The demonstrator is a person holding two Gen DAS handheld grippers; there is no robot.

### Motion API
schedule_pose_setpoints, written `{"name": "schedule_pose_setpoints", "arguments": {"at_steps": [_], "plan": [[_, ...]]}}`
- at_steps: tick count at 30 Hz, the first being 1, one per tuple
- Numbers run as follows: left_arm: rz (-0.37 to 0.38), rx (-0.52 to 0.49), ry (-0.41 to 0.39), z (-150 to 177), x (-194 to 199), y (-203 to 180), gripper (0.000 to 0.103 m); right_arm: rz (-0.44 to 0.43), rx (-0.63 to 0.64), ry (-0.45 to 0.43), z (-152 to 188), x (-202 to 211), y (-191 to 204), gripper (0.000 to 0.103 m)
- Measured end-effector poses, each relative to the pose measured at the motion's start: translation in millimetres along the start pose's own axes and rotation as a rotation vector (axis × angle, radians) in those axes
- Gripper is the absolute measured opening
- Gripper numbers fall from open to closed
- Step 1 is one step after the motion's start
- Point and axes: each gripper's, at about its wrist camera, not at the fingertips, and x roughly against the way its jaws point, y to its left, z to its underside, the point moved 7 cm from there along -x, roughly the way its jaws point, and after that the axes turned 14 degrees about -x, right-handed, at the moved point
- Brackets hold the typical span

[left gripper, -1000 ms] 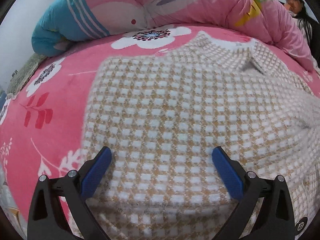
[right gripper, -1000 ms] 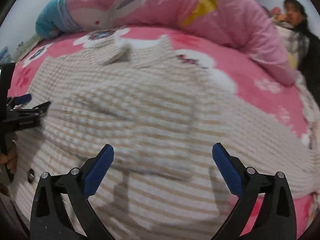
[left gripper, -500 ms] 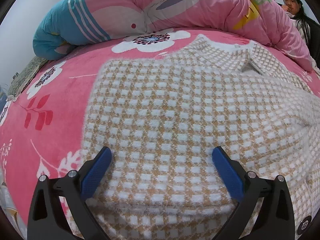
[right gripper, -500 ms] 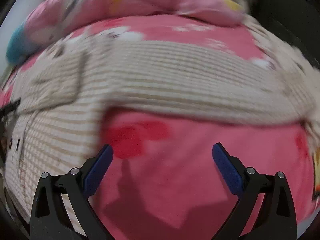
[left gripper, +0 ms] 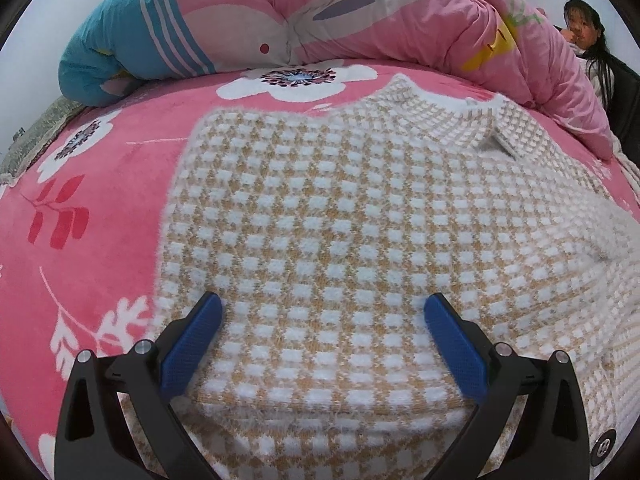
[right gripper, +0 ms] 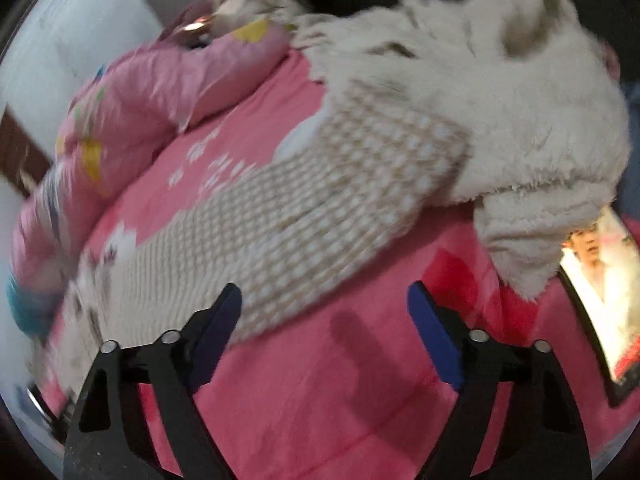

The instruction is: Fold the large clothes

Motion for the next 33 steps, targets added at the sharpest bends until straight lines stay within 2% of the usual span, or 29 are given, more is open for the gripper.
{"name": "schedule_pose_setpoints", "arguments": {"at_steps": [2, 6, 9, 10, 11, 14, 18, 23, 28, 33], "plan": [[0.006, 0.004, -0.004, 1, 0, 1, 0.099, -0.033, -0.082, 0.041, -5, -14, -7, 0.059], [0.017, 0.006, -0.011, 0, -1, 0, 0.099, -0.027, -0.139, 0.043, -13, -24, -9, 0.052], [0.017, 0.006, -0.013, 1, -1, 0, 0.099, -0.034, -0.153, 0.042, -14, -22, -6, 0.028], [0.017, 0.005, -0.014, 0, -2, 0, 0.099, -0.045, -0.152, 0.051, -14, -23, -3, 0.013], [0.017, 0.006, -0.014, 1, -2, 0, 0.099, -0.046, -0.145, 0.049, -14, -23, 2, 0.009], [0.018, 0.007, -0.014, 0, -1, 0, 0.099, -0.046, -0.099, 0.003, -13, -5, 12, 0.006], [0.019, 0.009, -0.016, 1, -1, 0, 0.099, -0.057, 0.035, -0.070, -7, 34, 55, 0.006], [0.029, 0.016, -0.034, 1, 0, 1, 0.099, -0.087, 0.275, -0.170, 19, 93, 150, 0.005], [0.041, 0.024, -0.039, 1, 0, 1, 0.099, -0.186, 0.446, -0.196, 70, 130, 242, 0.005], [0.073, 0.047, -0.061, 0, 5, 3, 0.099, -0.308, 0.610, -0.126, 153, 131, 332, 0.005]]}}
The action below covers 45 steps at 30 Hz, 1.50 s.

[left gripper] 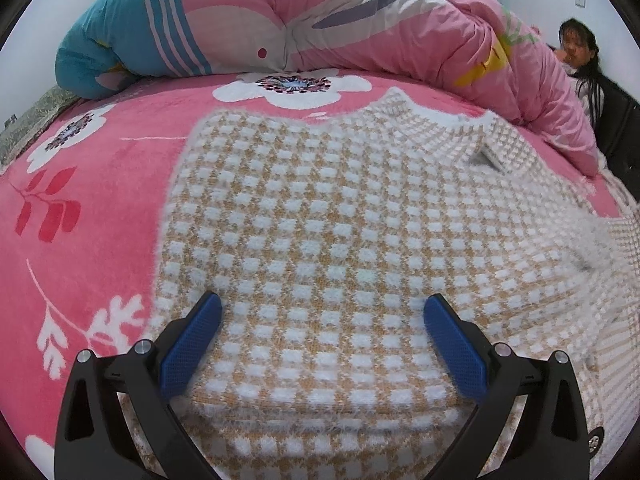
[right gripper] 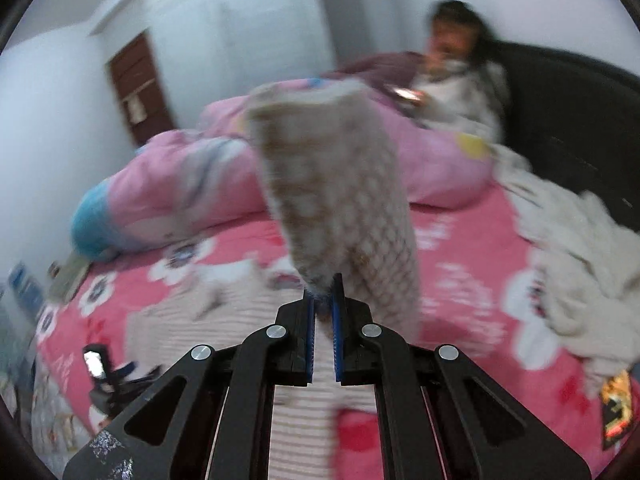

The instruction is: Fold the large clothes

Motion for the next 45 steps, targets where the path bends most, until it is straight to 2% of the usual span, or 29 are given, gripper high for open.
{"name": "schedule_pose_setpoints", "arguments": {"at_steps": [4, 6, 9, 10, 12, 13, 15, 16, 17, 18, 19, 21, 25, 27, 29, 31, 33, 37, 38, 41, 43, 45], "plan": [[0.053, 0.039, -0.032, -1, 4, 5, 0.099, -0.057, 0.111, 0.067, 43, -35, 65, 0.006], [0.069, 0.051, -0.041, -1, 5, 6, 0.099, -0.081, 0.138, 0.142, 81, -70, 88, 0.006], [0.075, 0.053, -0.045, -2, 4, 6, 0.099, -0.077, 0.150, 0.273, 135, -124, 97, 0.008], [0.078, 0.054, -0.045, -2, 4, 6, 0.099, -0.051, 0.157, 0.367, 163, -149, 94, 0.010], [0.087, 0.058, -0.049, -1, 6, 7, 0.099, 0.016, 0.170, 0.491, 199, -175, 85, 0.011], [0.098, 0.064, -0.052, -1, 8, 8, 0.099, 0.031, 0.180, 0.502, 205, -178, 81, 0.011], [0.127, 0.076, -0.061, -3, 12, 10, 0.099, 0.015, 0.221, 0.469, 205, -167, 81, 0.012], [0.139, 0.082, -0.065, -3, 14, 11, 0.099, -0.013, 0.220, 0.482, 201, -159, 80, 0.026], [0.151, 0.090, -0.069, -4, 18, 13, 0.099, -0.039, 0.202, 0.496, 200, -152, 78, 0.060], [0.156, 0.095, -0.069, -5, 22, 14, 0.099, -0.080, 0.173, 0.493, 194, -142, 75, 0.074], [0.155, 0.100, -0.070, -7, 28, 17, 0.099, -0.115, 0.161, 0.477, 189, -132, 77, 0.079], [0.176, 0.108, -0.097, -11, 40, 18, 0.099, -0.168, 0.164, 0.450, 180, -114, 72, 0.079], [0.264, 0.117, -0.143, -28, 62, 9, 0.099, -0.199, 0.097, 0.410, 166, -100, 45, 0.079], [0.350, 0.123, -0.135, -40, 64, -6, 0.097, -0.202, 0.059, 0.392, 167, -100, 42, 0.079], [0.427, 0.148, -0.105, -48, 58, -21, 0.095, -0.170, 0.037, 0.367, 165, -107, 30, 0.074], [0.489, 0.176, -0.035, -56, 42, -39, 0.091, -0.148, 0.009, 0.349, 165, -115, 19, 0.070], [0.511, 0.180, 0.025, -58, 27, -54, 0.082, -0.138, -0.017, 0.339, 168, -118, 5, 0.067], [0.438, 0.122, 0.130, -62, -10, -79, 0.066, -0.125, -0.059, 0.322, 174, -112, -27, 0.062], [0.418, 0.115, 0.131, -63, -12, -80, 0.062, -0.125, -0.068, 0.320, 174, -110, -33, 0.061], [0.401, 0.032, 0.096, -71, -1, -94, 0.036, -0.112, -0.099, 0.307, 173, -101, -55, 0.061], [0.319, -0.078, 0.067, -76, 10, -103, 0.028, -0.108, -0.122, 0.296, 172, -94, -66, 0.061], [0.285, -0.143, 0.058, -80, 15, -107, 0.009, -0.109, -0.162, 0.288, 170, -91, -80, 0.061]]}}
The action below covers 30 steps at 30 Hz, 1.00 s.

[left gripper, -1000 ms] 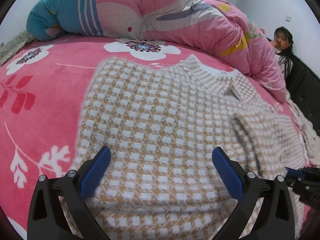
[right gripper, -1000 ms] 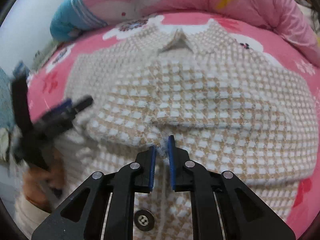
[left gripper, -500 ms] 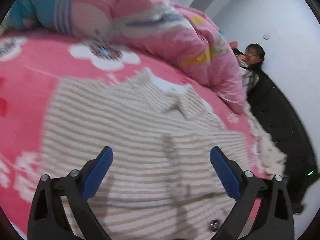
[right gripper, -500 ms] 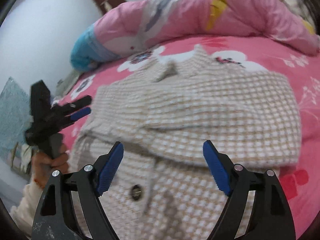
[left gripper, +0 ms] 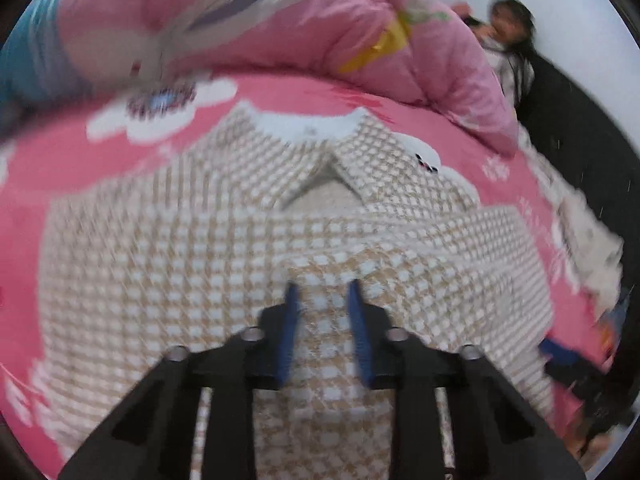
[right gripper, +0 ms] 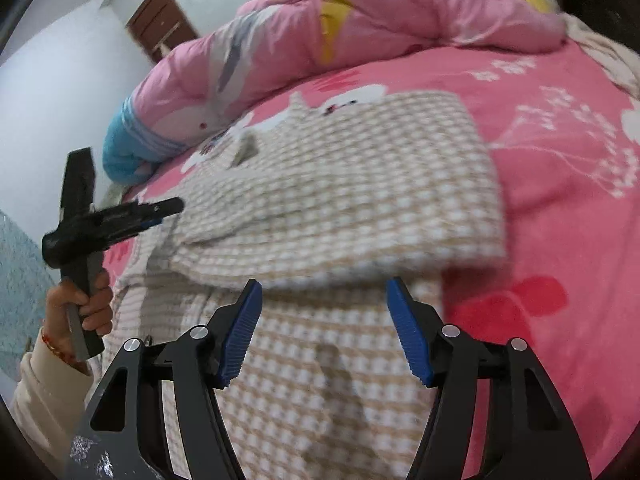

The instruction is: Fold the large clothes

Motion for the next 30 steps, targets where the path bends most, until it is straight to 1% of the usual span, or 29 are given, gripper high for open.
{"name": "schedule_pose_setpoints", "arguments": {"at_steps": [2, 4, 7, 9, 11, 13, 15, 17, 18, 20, 21, 22, 23, 24, 26, 27, 28, 29, 30], "plan": [[0.006, -0.017, -0.011, -10, 10, -6, 0.008, -0.001, -0.025, -0.013, -2, 8, -8, 0.061], [0.023, -0.023, -0.050, -27, 25, -6, 0.007, -0.003, -0.033, -0.029, -5, 17, -12, 0.061], [0.029, -0.043, -0.132, -56, 62, -8, 0.006, -0.023, -0.032, -0.041, -10, 25, -13, 0.061], [-0.004, -0.074, -0.201, -74, 95, -6, 0.006, -0.034, -0.041, -0.047, -13, 31, -15, 0.061], [-0.041, -0.086, -0.260, -80, 128, 2, 0.006, -0.046, -0.044, -0.056, -14, 38, -16, 0.062], [-0.081, -0.068, -0.294, -79, 153, 23, 0.006, -0.054, -0.040, -0.055, -12, 40, -16, 0.062], [-0.121, -0.012, -0.297, -66, 164, 56, 0.006, -0.041, -0.027, -0.041, -9, 36, -18, 0.062], [-0.141, 0.053, -0.263, -45, 155, 85, 0.006, -0.018, -0.025, -0.018, -5, 24, -21, 0.062], [-0.150, 0.097, -0.213, -24, 139, 106, 0.006, -0.007, -0.028, 0.001, -2, 18, -24, 0.062], [-0.141, 0.153, -0.129, 11, 108, 128, 0.006, 0.006, -0.035, 0.035, 1, 10, -28, 0.062], [-0.137, 0.192, -0.075, 33, 86, 141, 0.006, 0.011, -0.040, 0.050, 2, 6, -30, 0.062], [-0.134, 0.213, -0.051, 44, 76, 149, 0.006, 0.021, -0.047, 0.064, 2, 3, -31, 0.062], [-0.111, 0.243, -0.043, 56, 68, 156, 0.006, 0.031, -0.052, 0.073, 0, 1, -32, 0.062], [-0.066, 0.290, -0.071, 62, 69, 161, 0.006, 0.041, -0.058, 0.080, -1, 2, -32, 0.062], [-0.020, 0.314, -0.135, 60, 83, 164, 0.006, 0.039, -0.051, 0.077, -8, 7, -27, 0.062], [-0.027, 0.301, -0.157, 58, 91, 163, 0.006, 0.039, -0.043, 0.073, -12, 8, -25, 0.063], [-0.059, 0.268, -0.170, 56, 96, 161, 0.006, 0.046, -0.030, 0.067, -16, 10, -22, 0.066], [-0.094, 0.237, -0.165, 56, 96, 159, 0.006, 0.053, -0.025, 0.066, -17, 10, -22, 0.068], [-0.137, 0.196, -0.129, 59, 88, 159, 0.006, 0.060, -0.024, 0.074, -20, 8, -20, 0.068]]}}
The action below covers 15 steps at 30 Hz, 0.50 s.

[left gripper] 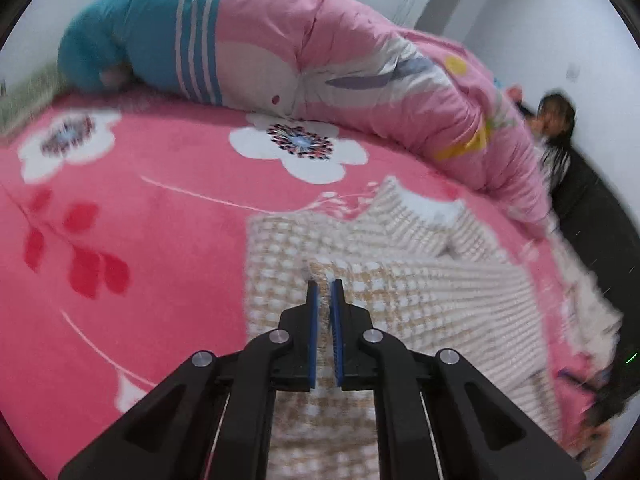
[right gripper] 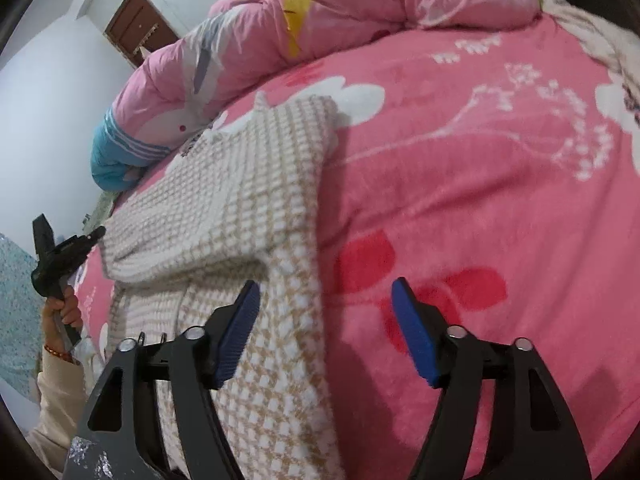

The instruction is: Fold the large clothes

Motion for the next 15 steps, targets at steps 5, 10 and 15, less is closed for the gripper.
{"name": "schedule_pose_setpoints", "arguments": {"at_steps": [5, 10, 15], "plan": [[-0.085, -0.087, 0.095, 22, -23, 7, 0.019, -0.067, -0.051, 0.023, -41, -16, 16, 0.068], [-0.109, -0.078, -0.042, 12, 14, 8, 0.050, -0.100, -0.147, 0.066, -96, -55, 22, 0.068], [-0.059, -0.108, -0.001, 12, -9, -10, 0.054, -0.106, -0.239, 0.190, -111, -113, 23, 0.017]]}}
